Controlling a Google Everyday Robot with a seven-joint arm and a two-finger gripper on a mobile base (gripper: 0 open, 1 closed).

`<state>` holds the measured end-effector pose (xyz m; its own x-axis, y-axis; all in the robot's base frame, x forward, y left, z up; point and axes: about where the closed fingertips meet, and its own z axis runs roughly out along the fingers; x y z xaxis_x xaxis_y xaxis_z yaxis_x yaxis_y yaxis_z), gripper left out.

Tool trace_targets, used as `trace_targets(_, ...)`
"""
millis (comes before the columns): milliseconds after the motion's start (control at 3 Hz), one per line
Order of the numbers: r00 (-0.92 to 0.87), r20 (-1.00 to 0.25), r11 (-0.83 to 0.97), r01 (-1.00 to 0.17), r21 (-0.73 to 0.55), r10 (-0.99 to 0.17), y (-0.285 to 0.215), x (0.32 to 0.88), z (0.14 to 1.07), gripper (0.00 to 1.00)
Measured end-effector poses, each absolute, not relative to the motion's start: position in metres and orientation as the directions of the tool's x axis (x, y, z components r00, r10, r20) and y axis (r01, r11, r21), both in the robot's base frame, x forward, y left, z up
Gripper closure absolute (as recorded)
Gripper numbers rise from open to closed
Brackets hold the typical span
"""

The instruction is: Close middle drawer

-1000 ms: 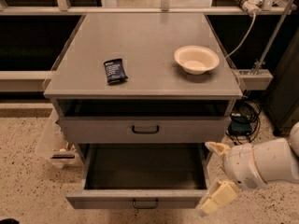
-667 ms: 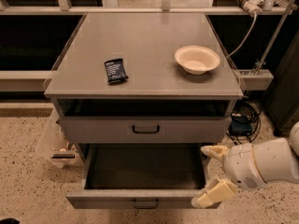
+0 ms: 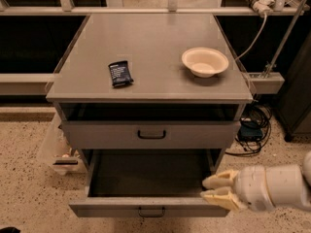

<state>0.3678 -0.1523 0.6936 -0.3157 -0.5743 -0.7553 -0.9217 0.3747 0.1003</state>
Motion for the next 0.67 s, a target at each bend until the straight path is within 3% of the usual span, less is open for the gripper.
trace_targets(333,-0.341,-0.852,0.479,-0.869,0.125,-0.397,-0.161,0.361,0.633,0.86)
trace_targets(667,-0.310,-0.900,0.543,-0.833,0.102,-0.306,-0.181,0.377,0.578,1.00)
